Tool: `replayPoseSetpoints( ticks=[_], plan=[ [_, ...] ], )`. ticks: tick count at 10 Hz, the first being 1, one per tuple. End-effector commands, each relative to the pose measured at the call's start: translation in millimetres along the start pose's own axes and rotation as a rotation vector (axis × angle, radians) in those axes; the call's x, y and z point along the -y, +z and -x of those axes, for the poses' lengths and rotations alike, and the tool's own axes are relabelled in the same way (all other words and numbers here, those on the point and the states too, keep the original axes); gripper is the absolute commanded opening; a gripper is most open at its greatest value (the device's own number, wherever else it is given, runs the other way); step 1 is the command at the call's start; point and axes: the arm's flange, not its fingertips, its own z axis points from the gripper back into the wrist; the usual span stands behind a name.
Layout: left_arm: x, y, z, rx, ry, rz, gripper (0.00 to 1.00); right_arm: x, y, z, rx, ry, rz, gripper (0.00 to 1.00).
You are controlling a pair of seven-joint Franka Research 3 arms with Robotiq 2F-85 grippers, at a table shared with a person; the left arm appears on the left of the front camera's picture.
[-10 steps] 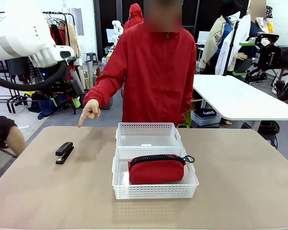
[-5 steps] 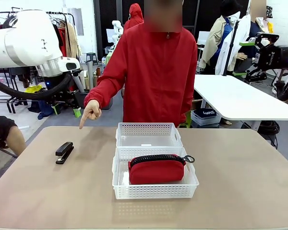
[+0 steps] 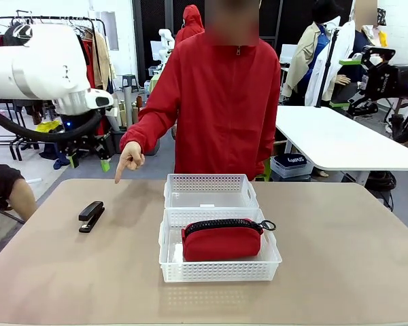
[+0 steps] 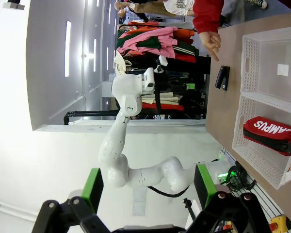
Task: Distribute items into two baskets.
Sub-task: Pick up the Stapler that the person points to.
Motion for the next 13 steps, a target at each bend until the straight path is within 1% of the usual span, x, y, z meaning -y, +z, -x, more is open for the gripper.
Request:
replayPoseSetpoints(
  ticks=[1,3,5,8,11,13],
  plan=[
    [1,-16,-23,-0.075,0.072,-0.02,1.0,-1,-2,3,0.012,0.003,0.004,1.0],
    [1,-39,-37,-0.124,0.104,-0.018,1.0,-1,-2,3,0.012,0.003,0.004,1.0],
    [-1,-60,-48,-0.154,0.159,-0.067,1.0,-1,-2,3,0.012,0.003,0.004,1.0],
    [-5,-86,-53,-0.19,0.249,-0.118,1.0,-1,-2,3,0.012,0.003,0.004,1.0],
    [-7,-121,-52,-0.236,0.222,-0.01,1.0,-1,-2,3,0.012,0.003,0.004,1.0],
    [-16,-141,-50,-0.239,0.237,0.005,1.0,-1,-2,3,0.012,0.003,0.004,1.0]
  ],
)
